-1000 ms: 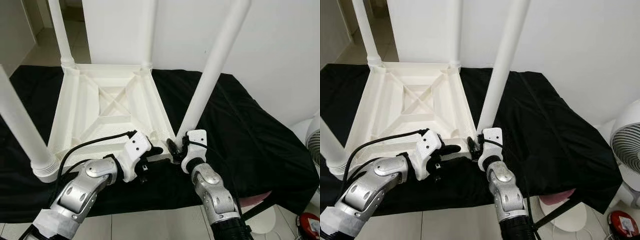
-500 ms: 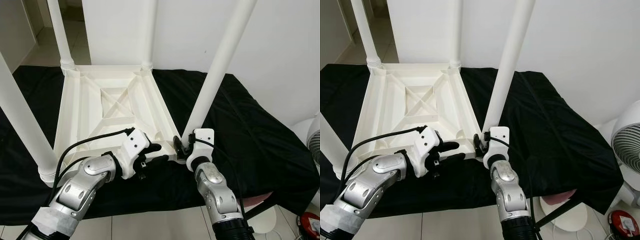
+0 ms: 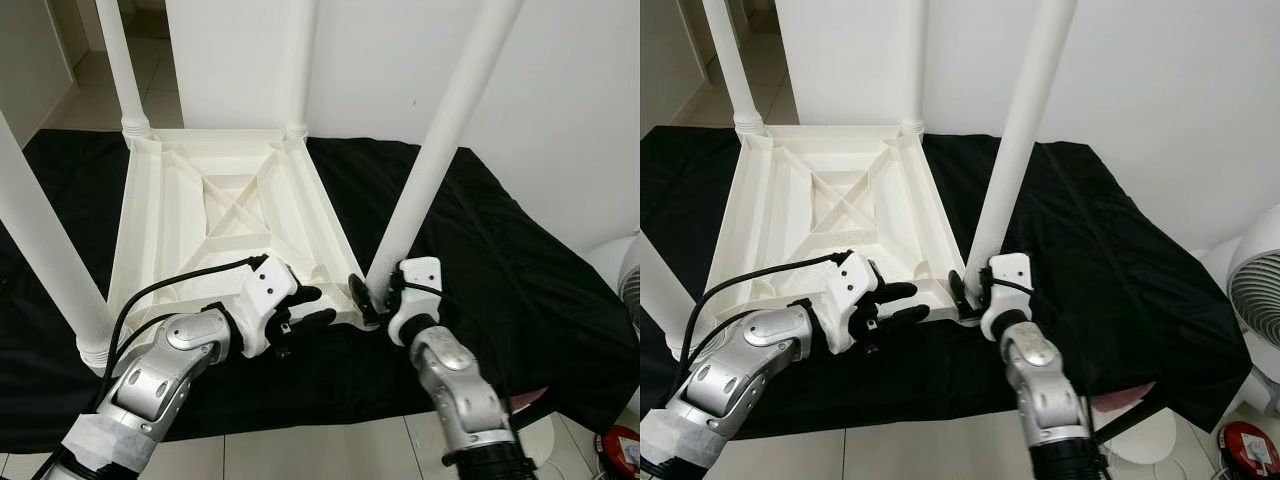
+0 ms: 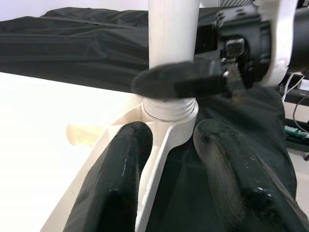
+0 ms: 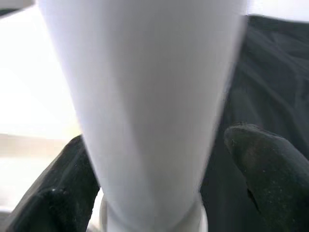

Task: Building children table

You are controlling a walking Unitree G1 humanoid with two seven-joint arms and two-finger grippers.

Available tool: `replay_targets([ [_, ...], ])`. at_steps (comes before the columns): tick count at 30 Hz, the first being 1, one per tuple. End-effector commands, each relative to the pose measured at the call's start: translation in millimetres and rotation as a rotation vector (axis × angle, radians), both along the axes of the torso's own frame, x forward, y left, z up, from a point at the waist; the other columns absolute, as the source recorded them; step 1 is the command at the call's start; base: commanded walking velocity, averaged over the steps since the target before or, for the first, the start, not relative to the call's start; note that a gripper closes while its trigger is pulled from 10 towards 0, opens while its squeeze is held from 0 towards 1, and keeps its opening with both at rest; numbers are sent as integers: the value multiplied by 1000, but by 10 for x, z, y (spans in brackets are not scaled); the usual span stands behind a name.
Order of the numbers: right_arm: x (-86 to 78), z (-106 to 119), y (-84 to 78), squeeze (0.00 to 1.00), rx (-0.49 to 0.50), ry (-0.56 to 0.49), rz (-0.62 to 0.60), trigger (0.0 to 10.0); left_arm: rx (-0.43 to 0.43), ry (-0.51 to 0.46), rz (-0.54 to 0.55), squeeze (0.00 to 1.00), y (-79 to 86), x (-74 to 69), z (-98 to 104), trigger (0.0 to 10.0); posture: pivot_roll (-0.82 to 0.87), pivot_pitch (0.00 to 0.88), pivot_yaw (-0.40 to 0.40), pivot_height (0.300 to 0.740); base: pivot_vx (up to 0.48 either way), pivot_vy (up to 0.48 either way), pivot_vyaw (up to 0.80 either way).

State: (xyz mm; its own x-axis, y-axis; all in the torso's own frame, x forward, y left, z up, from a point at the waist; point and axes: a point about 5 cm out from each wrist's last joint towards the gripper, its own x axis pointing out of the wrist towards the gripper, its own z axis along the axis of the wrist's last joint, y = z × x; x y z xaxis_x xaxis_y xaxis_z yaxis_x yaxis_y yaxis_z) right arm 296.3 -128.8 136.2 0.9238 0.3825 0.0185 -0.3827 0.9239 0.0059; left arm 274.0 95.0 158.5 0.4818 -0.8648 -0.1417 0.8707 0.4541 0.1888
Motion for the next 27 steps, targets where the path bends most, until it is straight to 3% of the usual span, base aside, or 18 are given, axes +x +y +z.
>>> replay_targets([
  [1, -22, 16, -53, 0, 1, -14, 45, 10000, 10, 6, -40, 0, -10, -24, -13, 10000, 61, 1, -87, 740, 0, 0, 0],
  [9, 55, 63, -181, 0, -95, -28, 308, 10000, 12, 5, -50, 0, -15, -12, 1, 10000, 52, 7, -70, 740, 0, 0, 0],
  [12, 77, 61, -176, 0, -105, -25, 330, 10000, 12, 4, -50, 0, -16, -7, 4, 10000, 52, 8, -69, 740, 0, 0, 0],
  [21, 227, -80, 14, 0, -173, 32, 473, 10000, 10, 1, -48, 0, -20, -7, 17, 10000, 65, 12, -73, 740, 0, 0, 0],
  [26, 256, -105, 23, 0, -193, 32, 517, 10000, 7, 0, -45, 0, -21, 0, 25, 10000, 68, 12, -74, 740, 0, 0, 0],
  [27, 272, -103, 18, 0, -185, 34, 517, 1490, 6, -2, -43, 0, -21, 3, 30, 10000, 68, 12, -74, 740, 0, 0, 0],
])
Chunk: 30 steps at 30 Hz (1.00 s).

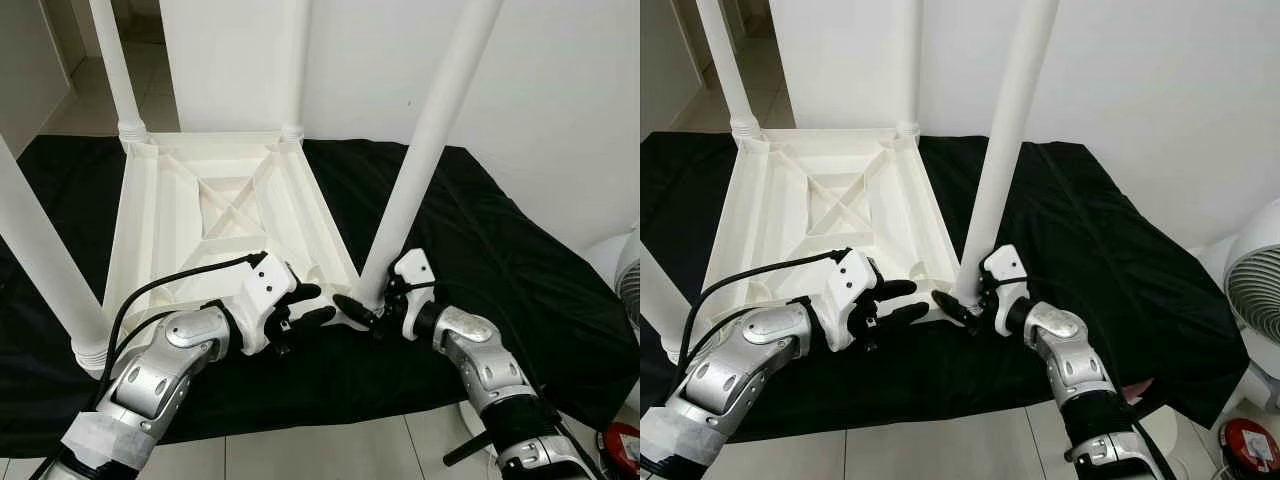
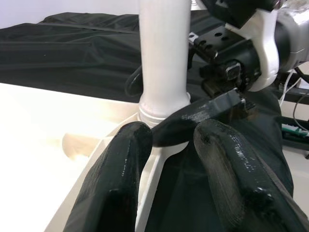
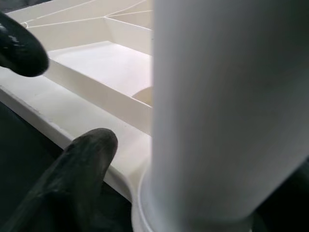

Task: Building children table

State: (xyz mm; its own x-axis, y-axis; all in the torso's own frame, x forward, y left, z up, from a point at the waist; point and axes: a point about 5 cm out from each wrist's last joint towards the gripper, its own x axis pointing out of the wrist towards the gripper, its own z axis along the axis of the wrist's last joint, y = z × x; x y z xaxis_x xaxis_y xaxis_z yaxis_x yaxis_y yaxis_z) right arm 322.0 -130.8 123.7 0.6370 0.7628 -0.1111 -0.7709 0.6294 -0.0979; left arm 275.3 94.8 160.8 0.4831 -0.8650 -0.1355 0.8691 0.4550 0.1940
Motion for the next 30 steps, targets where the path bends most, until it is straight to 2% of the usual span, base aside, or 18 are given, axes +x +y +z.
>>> replay_targets([
  [1, 31, 25, 29, 0, -9, -2, 28, 0, 9, 4, -42, 0, -19, -9, 11, 10000, 70, 13, -76, 740, 0, 0, 0],
  [15, 39, -16, -3, 0, 8, -18, 53, 0, 6, 10, -46, 0, -32, -22, 2, 10000, 65, 22, -74, 740, 0, 0, 0],
  [16, 34, -19, -6, 0, 7, -21, 42, 2745, 6, 11, -47, 0, -37, -25, 1, 10000, 60, 29, -76, 740, 0, 0, 0],
  [17, 31, -22, -6, 0, 15, -17, 28, 10000, 4, 12, -48, 0, -41, -28, -1, 10000, 60, 29, -76, 740, 0, 0, 0],
  [22, 13, -14, 9, 0, 54, -9, 0, 10000, 1, 16, -50, 0, -50, -38, -6, 10000, 58, 33, -78, 740, 0, 0, 0],
  [24, 34, -19, 12, 0, 71, -3, -93, 10000, 0, 19, -50, 0, -53, -49, -13, 10000, 56, 37, -82, 740, 0, 0, 0],
  [27, 34, -19, 12, 0, 71, -3, -93, 10000, 0, 19, -50, 0, -53, -49, -13, 10000, 56, 37, -82, 740, 0, 0, 0],
  [28, 47, -7, 53, 0, 121, -9, -226, 10000, -1, 21, -51, 0, -59, -59, -21, 10000, 55, 37, -84, 740, 0, 0, 0],
  [29, 38, 0, 88, 0, 150, -9, -276, 10000, -2, 22, -52, 0, -62, -63, -23, 10000, 53, 37, -84, 740, 0, 0, 0],
  [30, 38, 0, 88, 0, 150, -9, -276, 10000, -2, 22, -52, 0, -62, -63, -23, 10000, 53, 37, -84, 740, 0, 0, 0],
])
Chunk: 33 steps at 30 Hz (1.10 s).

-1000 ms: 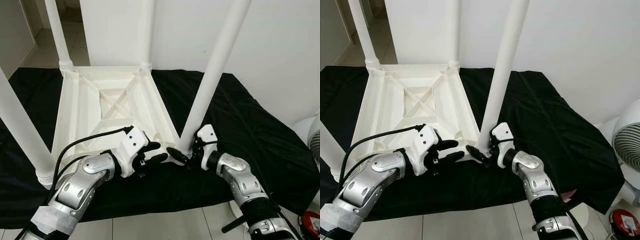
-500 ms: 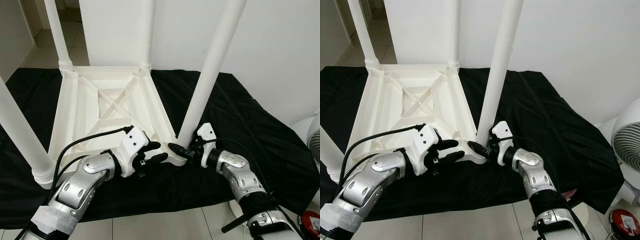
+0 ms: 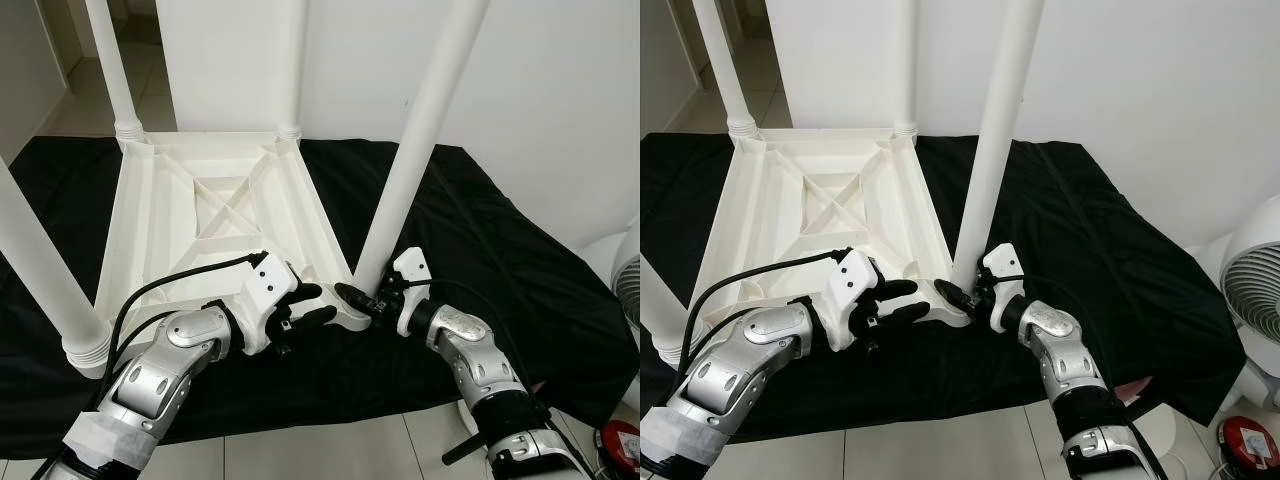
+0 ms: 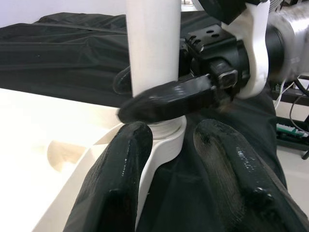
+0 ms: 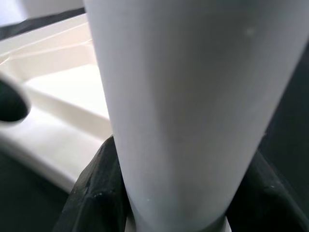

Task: Building children table

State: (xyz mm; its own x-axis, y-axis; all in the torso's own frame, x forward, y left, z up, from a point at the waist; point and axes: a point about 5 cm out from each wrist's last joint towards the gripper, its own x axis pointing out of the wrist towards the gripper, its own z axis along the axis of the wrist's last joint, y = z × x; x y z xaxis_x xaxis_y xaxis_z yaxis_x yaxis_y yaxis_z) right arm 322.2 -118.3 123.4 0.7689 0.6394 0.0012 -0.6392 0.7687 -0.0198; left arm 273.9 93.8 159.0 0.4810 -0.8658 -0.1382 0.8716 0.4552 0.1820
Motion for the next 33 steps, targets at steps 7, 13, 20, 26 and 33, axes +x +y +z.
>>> replay_targets([
  [7, -29, -84, 133, 0, 23, 85, -463, 10000, 2, 11, -60, 0, -73, -46, -9, 10000, 50, 31, -83, 740, 0, 0, 0],
  [13, -84, -83, 226, 0, 25, 71, -531, 10000, 2, 10, -63, 0, -78, -48, -12, 10000, 53, 24, -84, 740, 0, 0, 0],
  [20, -102, -38, 221, 0, 66, 84, -572, 10000, 8, 10, -72, 0, -72, -53, -11, 10000, 54, 16, -79, 740, 0, 0, 0],
  [26, -128, 2, 283, 1000, 94, 80, -567, 10000, 9, 9, -74, 0, -76, -43, -11, 10000, 56, 11, -78, 740, 0, 0, 0],
  [33, -169, 66, 223, 1000, 112, 43, -502, 10000, 10, 10, -73, 0, -73, -50, -17, 10000, 58, 9, -80, 740, 0, 0, 0],
])
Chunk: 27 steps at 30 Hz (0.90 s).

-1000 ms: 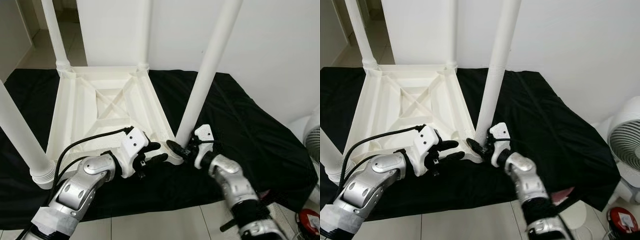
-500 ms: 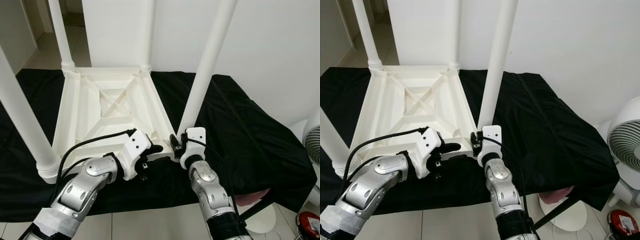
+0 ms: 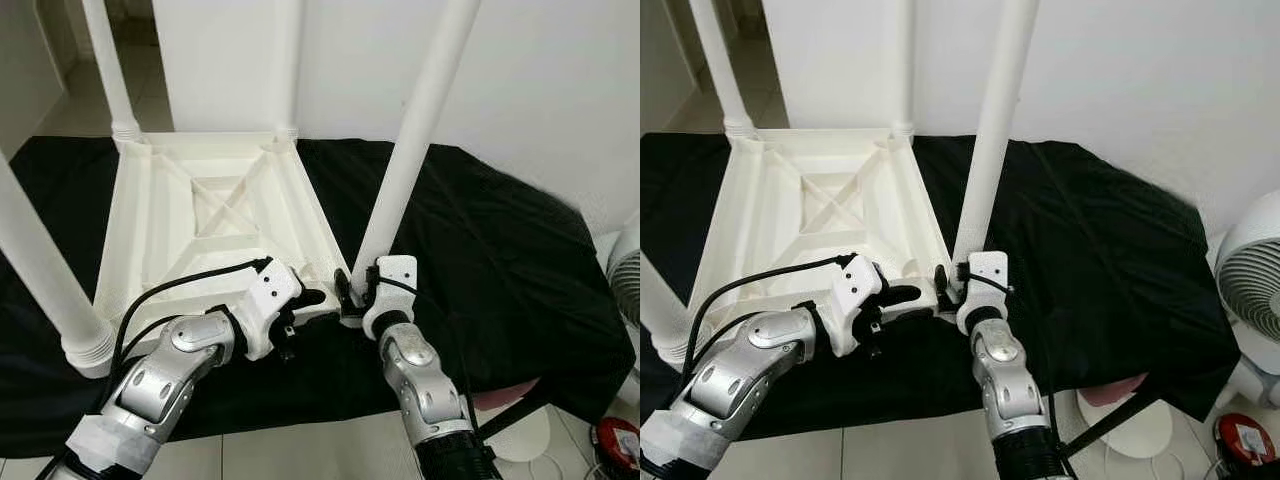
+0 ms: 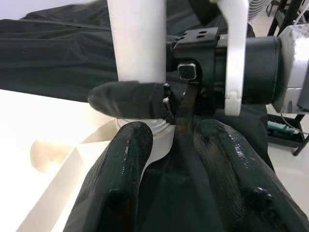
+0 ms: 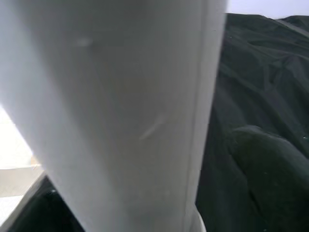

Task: Building children table

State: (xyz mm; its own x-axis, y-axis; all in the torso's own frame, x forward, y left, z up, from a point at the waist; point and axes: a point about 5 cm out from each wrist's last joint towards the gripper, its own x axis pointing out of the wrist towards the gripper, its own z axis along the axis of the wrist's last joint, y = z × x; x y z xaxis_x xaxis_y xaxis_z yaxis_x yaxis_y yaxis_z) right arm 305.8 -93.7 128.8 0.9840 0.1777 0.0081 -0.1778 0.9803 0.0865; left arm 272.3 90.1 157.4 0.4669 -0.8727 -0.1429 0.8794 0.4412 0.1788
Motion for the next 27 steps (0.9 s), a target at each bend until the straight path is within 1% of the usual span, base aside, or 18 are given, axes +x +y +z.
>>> replay_targets([
  [1, -20, 10, -39, 816, 6, -2, 33, 10000, 7, 5, -58, 0, -35, -38, -3, 10000, 58, 9, -80, 740, 0, 0, 0],
  [2, -29, 8, -58, 0, 2, -5, 51, 10000, 7, 6, -58, 0, -35, -38, -4, 10000, 56, 11, -79, 740, 0, 0, 0],
  [6, -41, 5, -106, 0, -5, -9, 82, 10000, 8, 6, -58, 0, -35, -39, -6, 10000, 54, 12, -78, 740, 0, 0, 0],
  [8, -40, 14, -166, 0, -13, -21, 135, 10000, 7, 7, -59, 0, -37, -39, -7, 10000, 52, 11, -77, 740, 0, 0, 0],
  [9, -40, 14, -166, 0, -13, -21, 135, 10000, 7, 7, -59, 0, -37, -39, -7, 10000, 52, 11, -77, 740, 0, 0, 0],
  [10, -31, 30, -191, 0, -21, -33, 170, 10000, 8, 7, -60, 0, -38, -36, -7, 10000, 50, 12, -75, 740, 0, 0, 0],
  [11, -31, 30, -191, 0, -21, -33, 170, 10000, 8, 7, -60, 0, -38, -36, -7, 10000, 50, 12, -75, 740, 0, 0, 0],
  [12, -14, 59, -221, 0, -43, -56, 211, 10000, 7, 7, -61, 0, -39, -37, -6, 10000, 48, 12, -73, 740, 0, 0, 0],
  [13, -14, 59, -221, 0, -43, -56, 211, 10000, 7, 7, -61, 0, -39, -37, -6, 10000, 48, 12, -73, 740, 0, 0, 0],
  [15, 27, 118, -265, 0, -88, -87, 312, 10000, 8, 6, -64, 0, -38, -36, -3, 10000, 47, 13, -69, 740, 0, 0, 0],
  [16, 41, 134, -278, 0, -101, -94, 339, 10000, 9, 6, -65, 0, -38, -35, -3, 10000, 47, 13, -69, 740, 0, 0, 0],
  [17, 41, 134, -278, 0, -101, -94, 339, 10000, 9, 6, -65, 0, -38, -35, -3, 10000, 47, 13, -69, 740, 0, 0, 0],
  [18, 76, 143, -286, 0, -149, -94, 415, 10000, 13, 5, -65, 0, -34, -33, -2, 10000, 50, 14, -68, 740, 0, 0, 0],
  [21, 86, 140, -287, 0, -166, -90, 445, 10000, 15, 4, -64, 0, -32, -33, -2, 10000, 50, 14, -68, 740, 0, 0, 0],
  [22, 99, 126, -281, 0, -186, -80, 484, 10000, 16, 4, -64, 0, -30, -31, -2, 10000, 52, 14, -68, 740, 0, 0, 0],
  [25, 99, 126, -281, 0, -186, -80, 484, 10000, 16, 4, -64, 0, -30, -31, -2, 10000, 52, 14, -68, 740, 0, 0, 0],
  [26, 109, 99, -266, 0, -209, -68, 533, 10000, 17, 3, -63, 0, -28, -31, 0, 10000, 54, 14, -68, 740, 0, 0, 0],
  [27, 109, 99, -266, 0, -209, -68, 533, 10000, 17, 3, -63, 0, -28, -31, 0, 10000, 54, 14, -68, 740, 0, 0, 0],
])
